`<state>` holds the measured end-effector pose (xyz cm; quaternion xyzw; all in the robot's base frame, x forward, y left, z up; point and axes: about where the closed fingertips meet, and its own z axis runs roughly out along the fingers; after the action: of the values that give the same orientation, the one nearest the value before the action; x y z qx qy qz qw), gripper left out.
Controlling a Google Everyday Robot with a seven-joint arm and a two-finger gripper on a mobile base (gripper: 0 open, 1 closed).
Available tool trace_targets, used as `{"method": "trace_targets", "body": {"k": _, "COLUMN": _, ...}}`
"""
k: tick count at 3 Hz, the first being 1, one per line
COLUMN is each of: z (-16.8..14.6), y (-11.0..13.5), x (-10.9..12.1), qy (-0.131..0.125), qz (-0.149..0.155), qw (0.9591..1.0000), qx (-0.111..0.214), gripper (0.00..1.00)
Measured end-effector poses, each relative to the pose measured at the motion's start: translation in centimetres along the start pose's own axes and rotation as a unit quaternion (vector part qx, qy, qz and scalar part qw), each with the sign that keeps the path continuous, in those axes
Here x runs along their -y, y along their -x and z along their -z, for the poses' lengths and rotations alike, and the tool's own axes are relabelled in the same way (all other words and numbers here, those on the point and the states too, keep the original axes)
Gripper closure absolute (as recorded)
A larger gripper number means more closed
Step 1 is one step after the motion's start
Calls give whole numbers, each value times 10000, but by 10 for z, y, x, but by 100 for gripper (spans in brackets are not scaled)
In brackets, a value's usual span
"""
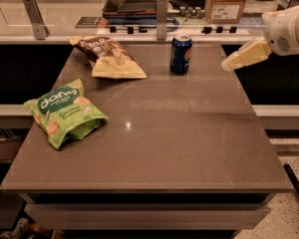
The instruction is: Move pepsi can near green rice chip bag
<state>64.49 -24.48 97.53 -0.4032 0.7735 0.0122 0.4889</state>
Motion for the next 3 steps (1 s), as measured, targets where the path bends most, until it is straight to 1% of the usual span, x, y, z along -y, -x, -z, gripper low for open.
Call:
{"method": "trace_targets", "body": {"k": 1, "z": 0, "y": 0, "x": 0, "qy": 0, "qz": 3, "qw": 10000, "qx": 0, "gripper": 0}}
{"method": "trace_targets", "body": {"k": 2, "z": -21, "y": 4, "x": -2, "qy": 63, "qz": -87, "qw": 9998, "qx": 155, "gripper": 0}}
{"method": "trace_targets", "body": {"k": 3, "z": -52, "y": 11, "x": -8, "qy": 218, "qz": -226, "qw": 9985, "qx": 438, "gripper": 0}}
